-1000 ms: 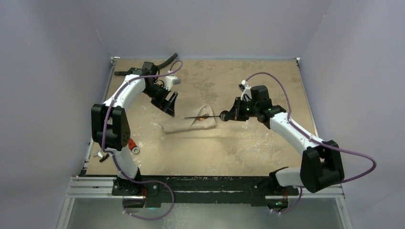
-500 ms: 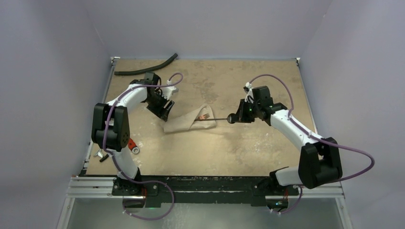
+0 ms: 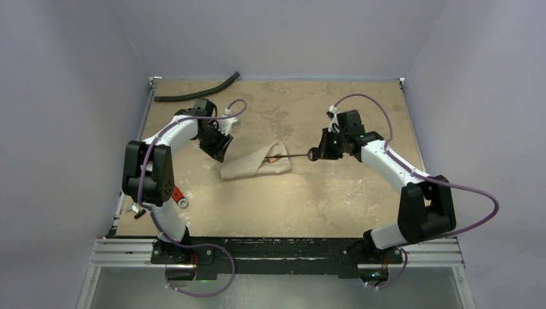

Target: Fold the napkin into a case and place the utensils inside

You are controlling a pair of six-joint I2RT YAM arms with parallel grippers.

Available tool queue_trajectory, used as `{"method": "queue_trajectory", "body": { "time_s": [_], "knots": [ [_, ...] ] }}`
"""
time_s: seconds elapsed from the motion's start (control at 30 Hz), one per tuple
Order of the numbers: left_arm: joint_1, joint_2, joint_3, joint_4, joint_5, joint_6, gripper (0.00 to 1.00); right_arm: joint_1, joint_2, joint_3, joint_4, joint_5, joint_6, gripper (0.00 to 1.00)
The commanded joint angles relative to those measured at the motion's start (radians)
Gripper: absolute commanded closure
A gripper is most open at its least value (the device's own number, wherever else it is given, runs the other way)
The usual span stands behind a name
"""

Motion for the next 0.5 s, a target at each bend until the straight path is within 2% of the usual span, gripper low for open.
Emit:
{"method": "queue_trajectory", "body": {
  "time_s": [0.0, 0.47],
  "knots": [
    [-0.007, -0.048, -0.006, 0.018, 0.016, 0.019, 0.59, -0.008, 0.01, 0.042, -0.01, 0.031, -0.022, 1.0],
    [-0.028, -0.072, -0.036, 0.03, -0.003, 0.036, 0.58, -0.014, 0.068, 0.066, 0.019, -0.016, -0.033, 1.0]
  ]
}}
